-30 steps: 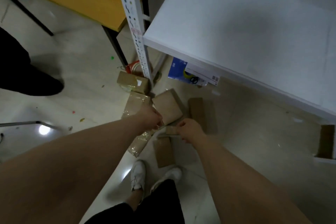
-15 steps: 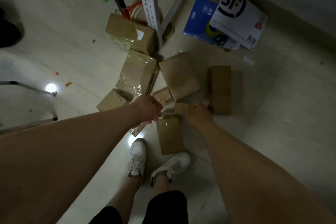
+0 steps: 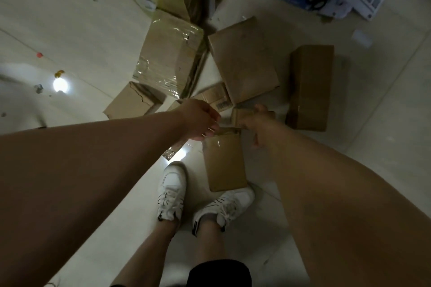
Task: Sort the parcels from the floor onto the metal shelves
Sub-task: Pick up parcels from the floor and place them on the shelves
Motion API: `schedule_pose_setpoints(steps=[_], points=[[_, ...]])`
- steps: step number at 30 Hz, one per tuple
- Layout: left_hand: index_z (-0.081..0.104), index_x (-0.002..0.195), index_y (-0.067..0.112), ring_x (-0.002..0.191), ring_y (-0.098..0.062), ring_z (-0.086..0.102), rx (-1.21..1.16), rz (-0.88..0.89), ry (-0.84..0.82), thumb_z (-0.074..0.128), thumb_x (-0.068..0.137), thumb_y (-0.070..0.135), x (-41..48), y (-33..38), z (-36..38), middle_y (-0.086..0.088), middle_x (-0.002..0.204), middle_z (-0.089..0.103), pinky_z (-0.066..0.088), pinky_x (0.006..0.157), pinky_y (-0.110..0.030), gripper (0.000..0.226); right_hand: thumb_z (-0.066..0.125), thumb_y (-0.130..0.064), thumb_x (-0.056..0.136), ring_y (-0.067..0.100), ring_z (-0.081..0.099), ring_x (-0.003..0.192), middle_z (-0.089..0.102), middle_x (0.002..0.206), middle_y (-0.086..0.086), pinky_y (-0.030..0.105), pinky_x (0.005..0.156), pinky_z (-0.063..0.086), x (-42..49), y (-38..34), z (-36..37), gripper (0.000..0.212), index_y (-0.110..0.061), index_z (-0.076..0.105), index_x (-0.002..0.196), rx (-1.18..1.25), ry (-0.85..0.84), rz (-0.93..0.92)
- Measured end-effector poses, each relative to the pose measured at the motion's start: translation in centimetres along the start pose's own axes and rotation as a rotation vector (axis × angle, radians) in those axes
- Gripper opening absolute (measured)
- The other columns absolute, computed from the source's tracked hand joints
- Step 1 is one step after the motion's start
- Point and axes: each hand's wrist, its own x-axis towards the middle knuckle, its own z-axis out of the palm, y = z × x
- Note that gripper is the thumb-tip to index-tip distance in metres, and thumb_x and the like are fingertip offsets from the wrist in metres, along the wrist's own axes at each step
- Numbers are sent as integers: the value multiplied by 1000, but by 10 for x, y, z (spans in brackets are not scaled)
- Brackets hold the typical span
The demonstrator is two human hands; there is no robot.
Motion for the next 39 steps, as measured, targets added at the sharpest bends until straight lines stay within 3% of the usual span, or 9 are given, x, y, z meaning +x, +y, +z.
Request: schedule_pose_setpoints(steps=[2, 8, 12, 16, 20, 23, 29, 33, 39], points=[[56, 92, 11, 62, -13, 46, -136, -83, -46, 36, 101, 1, -6, -6, -1, -10, 88, 54, 36, 47, -16, 24, 65, -30, 94, 34, 47, 132, 43, 149, 14, 43, 111, 43, -3, 1, 3, 61, -15, 39, 148, 150, 60, 20], [60, 94, 9, 66, -14, 50, -125, -97, 19, 42, 101, 3, -44, -12, -7, -6, 82, 57, 36, 56, -20, 20, 68, -28, 89, 29, 58, 107, 58, 122, 9, 50, 97, 53, -63, 30, -20, 24, -26, 54, 108, 296, 228, 53], [52, 81, 14, 62, -16, 50, -9, -86, 40, 47, 99, 7, -92, 11, -12, -3, 71, 54, 47, 65, -31, 20, 64, -19, 92, 23, 53, 88, 55, 105, 4, 43, 78, 53, -140, 30, -57, 18, -32, 52, 91, 467, 68, 81], [58, 97, 10, 72, -18, 54, 0, 13, 127, 54, 98, 27, -157, 45, -20, -4, 82, 55, 47, 62, -30, 18, 59, -16, 94, 25, 57, 96, 58, 118, 6, 45, 76, 51, -232, 9, -96, 23, -32, 55, 110, 653, -79, -39], [50, 117, 18, 95, -29, 57, -184, -35, 78, 64, 82, 61, -231, 66, -38, -8, 106, 55, 52, 67, -39, 57, 63, -7, 89, 32, 63, 108, 57, 128, 4, 45, 70, 59, -310, -17, -121, 75, -52, 35, 143, 837, -147, -156], [50, 115, 14, 103, -38, 61, -433, -43, -44, 67, 81, 58, -285, 85, -58, -17, 116, 56, 55, 74, -48, 58, 66, 4, 78, 37, 64, 106, 59, 124, 9, 49, 69, 61, -369, -42, -136, 101, -60, 25, 144, 867, -167, -248], [64, 108, 8, 100, -32, 69, -520, 228, -134, 72, 86, 29, -391, 127, -97, -16, 109, 71, 57, 80, -42, 31, 67, 9, 80, 34, 72, 88, 73, 106, 12, 51, 71, 62, -493, -78, -177, 70, -33, 46, 131, 788, -154, -371], [66, 113, 16, 98, -35, 71, -327, 422, -155, 75, 83, 19, -462, 162, -118, -13, 109, 74, 55, 91, -52, 32, 68, -19, 91, 15, 74, 81, 78, 92, 1, 29, 65, 56, -575, -94, -218, 10, -23, 77, 93, 647, -123, -488], [49, 126, 49, 80, -22, 63, 92, 657, -181, 76, 82, 17, -562, 232, -135, 0, 86, 76, 52, 83, -43, 60, 78, -40, 82, 26, 46, 127, 54, 136, 1, 43, 95, 37, -666, -138, -272, 64, -29, 49, 137, 449, 134, -652]])
